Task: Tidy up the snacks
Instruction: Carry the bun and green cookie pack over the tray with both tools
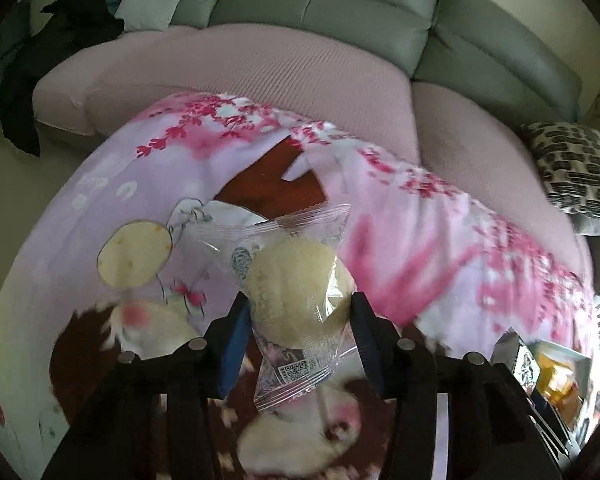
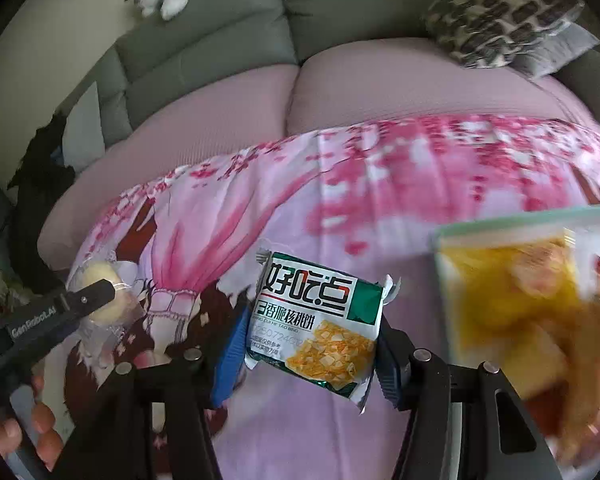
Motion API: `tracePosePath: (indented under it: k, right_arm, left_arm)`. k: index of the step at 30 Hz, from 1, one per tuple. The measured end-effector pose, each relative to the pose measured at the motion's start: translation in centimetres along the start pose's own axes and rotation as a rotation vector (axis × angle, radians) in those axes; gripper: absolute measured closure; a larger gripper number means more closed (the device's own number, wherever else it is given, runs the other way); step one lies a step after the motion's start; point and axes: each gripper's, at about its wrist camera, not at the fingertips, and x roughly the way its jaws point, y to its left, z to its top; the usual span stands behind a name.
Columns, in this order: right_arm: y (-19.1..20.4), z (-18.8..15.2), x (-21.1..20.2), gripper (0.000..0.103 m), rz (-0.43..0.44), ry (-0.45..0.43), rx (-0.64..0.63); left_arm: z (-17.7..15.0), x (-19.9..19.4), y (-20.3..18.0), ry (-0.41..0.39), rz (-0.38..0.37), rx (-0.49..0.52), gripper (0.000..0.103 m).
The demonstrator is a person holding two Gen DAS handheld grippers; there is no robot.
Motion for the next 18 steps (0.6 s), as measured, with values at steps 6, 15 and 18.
tracePosePath:
  k: [6, 15, 18]
  right_arm:
    - [-3.0, -2.2, -6.4, 0.043, -0.028, -0.069, 0.036]
    - [-9.8, -4.6, -12.9, 0.043, -0.123, -0.134, 0.118]
    - [-12.8, -5.3, -13.9, 0.043, -0.16, -0.135, 0.16]
  left_arm:
    - [-3.6, -4.9, -3.9, -0.037, -0.098, 0.031, 0.052]
    - [-9.8, -9.1, -10.5, -0.03, -0.249, 0.134, 0.052]
    - [-12.0, -9.7, -13.0, -0.024, -0.284, 0.188, 0.051]
